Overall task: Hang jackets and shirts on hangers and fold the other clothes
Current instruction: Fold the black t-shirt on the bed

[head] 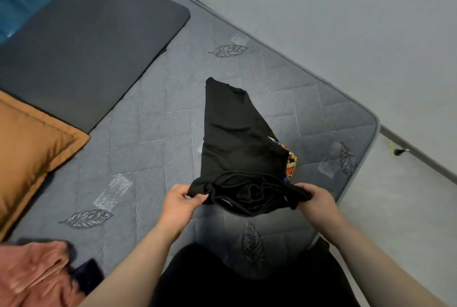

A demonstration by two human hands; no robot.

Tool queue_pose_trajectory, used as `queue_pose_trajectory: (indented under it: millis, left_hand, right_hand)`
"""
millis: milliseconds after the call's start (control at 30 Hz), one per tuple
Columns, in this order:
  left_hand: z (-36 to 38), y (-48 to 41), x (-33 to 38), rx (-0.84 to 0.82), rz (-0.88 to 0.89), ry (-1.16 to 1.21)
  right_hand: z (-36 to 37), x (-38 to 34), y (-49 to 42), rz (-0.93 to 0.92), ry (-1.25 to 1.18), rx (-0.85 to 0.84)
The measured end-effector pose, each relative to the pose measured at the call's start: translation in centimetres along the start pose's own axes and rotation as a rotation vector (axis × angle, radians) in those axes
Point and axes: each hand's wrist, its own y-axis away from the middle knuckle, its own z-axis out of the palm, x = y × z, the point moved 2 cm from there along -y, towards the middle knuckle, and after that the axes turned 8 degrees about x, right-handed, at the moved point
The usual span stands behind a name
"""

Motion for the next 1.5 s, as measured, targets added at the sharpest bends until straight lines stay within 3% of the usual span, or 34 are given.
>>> queue_pose_trajectory:
  millis: [100,200,433,733,833,900,967,1033,1133,1233,1500]
  left_hand:
    - [0.9,-1.1,0.9,-0.012,-0.013,0.004]
    - [1.9,-2.6,2.1,-0.014,0.01,-0.058]
    - [6.3,-11.4,5.8,0.111,0.184,-0.217]
    - [11.5,-27.3,10.7,0.253,0.207,-0.275]
    - [12.2,-28.7,10.5,0.402,0.232,-0.348]
    - [13.1,-26.7,9.6,0.46,0.515,-0.466]
    - [14.6,-23.1,7.3,0.301,0.913,-0.689]
    - [15.9,-21.3,3.9,0.133,1.041,-0.924]
    - [16.0,-22.7,-0.7,0.085,0.888,-1.11]
    - [16.5,-25.2,-2.7,0.063,0.817,-1.152]
    - [17.8,-26.9,-4.0,0.097,0.817,-1.142]
  right_hand:
    - [-0.2,-0.9,-1.8,-0.076,0.131,0.11]
    - [0.3,-2.2,-3.0,0.024,-0.023,0.028]
    - [2.3,-3.3,-12.5,0.044,-0.182,0.147]
    - [5.9,-5.6,-30.9,-0.077,-0.005,0.215]
    - [6.9,-5.7,-32.7,-0.09,0.152,0.271]
    - [7.8,-4.7,-30.6,-0.224,0.416,0.321]
    - [9.8,-3.1,-25.9,-0.541,0.575,0.292]
    - [11.8,-0.2,-22.6,-0.664,0.676,0.155]
    - [13.4,3.9,-22.5,-0.569,0.78,0.056]
    - [14.4,5.1,-24.6,-0.541,0.805,0.035]
    - [15.9,6.1,-26.2,-0.555,0.747,0.052]
